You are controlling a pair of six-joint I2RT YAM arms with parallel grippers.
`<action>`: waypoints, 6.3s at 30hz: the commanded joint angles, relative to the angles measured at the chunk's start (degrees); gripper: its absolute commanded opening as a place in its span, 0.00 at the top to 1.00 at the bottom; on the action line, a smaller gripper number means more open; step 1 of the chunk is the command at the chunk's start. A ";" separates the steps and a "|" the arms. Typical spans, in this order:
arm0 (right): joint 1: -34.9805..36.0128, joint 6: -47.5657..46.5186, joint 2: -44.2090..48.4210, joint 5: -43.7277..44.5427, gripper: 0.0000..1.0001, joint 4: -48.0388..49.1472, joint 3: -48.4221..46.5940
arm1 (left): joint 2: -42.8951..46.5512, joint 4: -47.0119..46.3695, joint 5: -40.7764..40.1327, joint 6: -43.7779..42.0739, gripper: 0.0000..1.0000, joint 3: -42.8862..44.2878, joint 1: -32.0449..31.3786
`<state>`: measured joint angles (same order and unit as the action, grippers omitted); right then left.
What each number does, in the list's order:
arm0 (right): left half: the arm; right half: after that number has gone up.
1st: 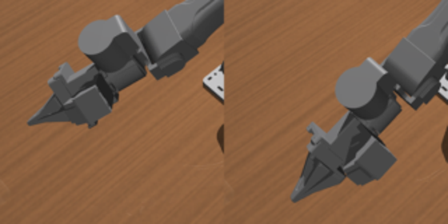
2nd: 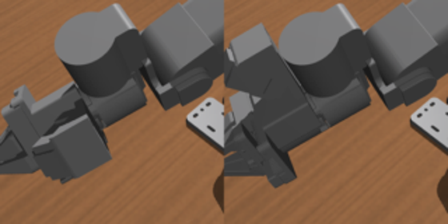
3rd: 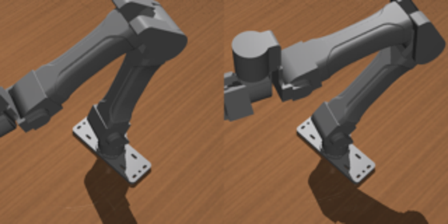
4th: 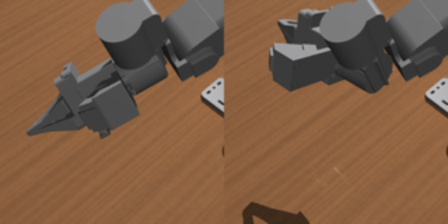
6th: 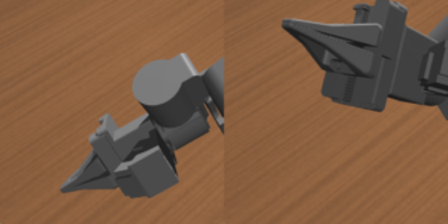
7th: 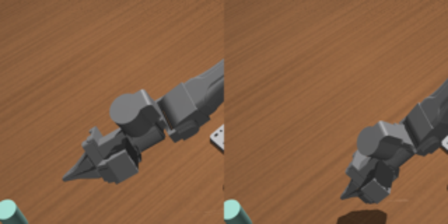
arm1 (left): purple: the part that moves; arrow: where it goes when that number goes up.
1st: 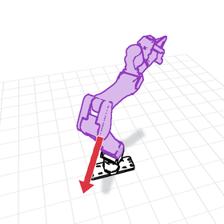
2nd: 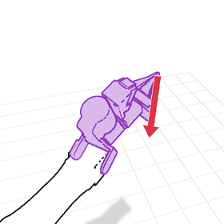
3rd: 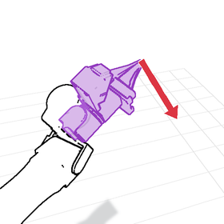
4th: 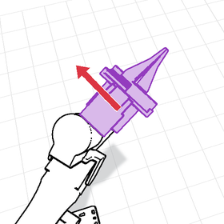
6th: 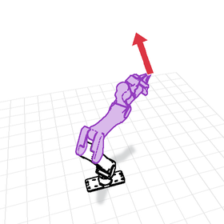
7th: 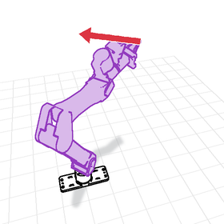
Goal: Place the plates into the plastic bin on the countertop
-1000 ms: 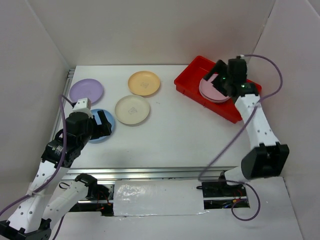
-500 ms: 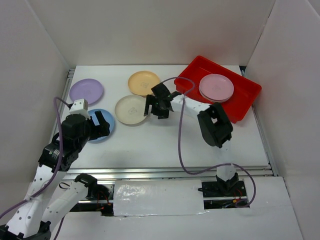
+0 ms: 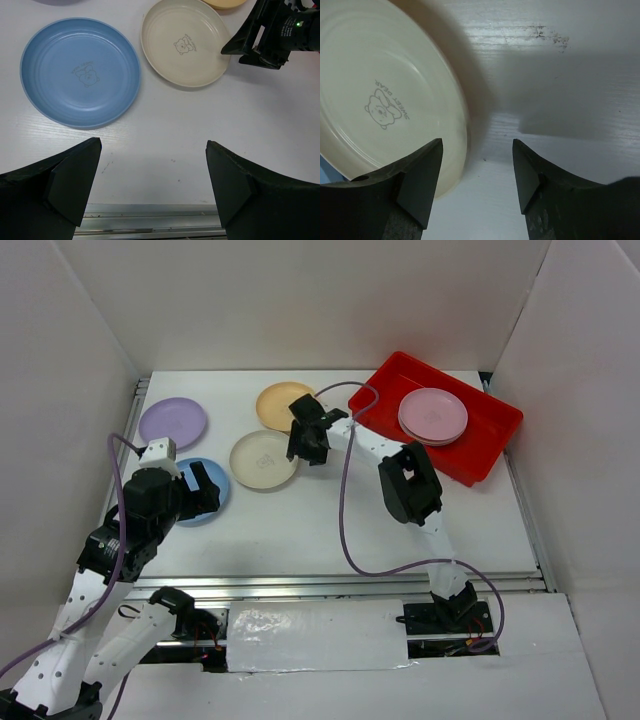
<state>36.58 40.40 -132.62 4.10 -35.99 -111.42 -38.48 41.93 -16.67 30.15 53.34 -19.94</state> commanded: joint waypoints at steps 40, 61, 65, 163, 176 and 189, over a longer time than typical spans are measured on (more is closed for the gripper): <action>-27.91 -3.14 36.65 -6.55 1.00 2.78 25.38 | 1.13 -1.94 0.14 -0.44 0.01 0.27 0.17; -48.18 1.61 34.14 -5.77 0.26 -4.36 9.89 | -2.56 -2.29 1.37 -0.62 0.01 0.36 0.17; -45.64 0.56 46.37 -7.79 0.25 0.82 21.20 | -6.25 -1.42 2.69 0.87 0.01 2.20 0.08; -26.25 6.09 55.54 -4.28 1.00 20.35 57.37 | -17.08 7.18 -19.89 19.95 0.01 8.09 -19.25; -49.75 4.17 29.54 -1.55 1.00 3.84 18.21 | -4.33 17.22 -17.53 8.79 0.01 10.20 -19.17; -50.03 1.62 31.44 -6.12 0.00 1.27 13.24 | -5.82 15.11 -15.96 15.52 0.01 10.12 -15.83</action>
<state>-14.26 43.20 -109.89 0.10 -35.90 -99.07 -43.62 58.46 -33.52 41.50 62.41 -36.80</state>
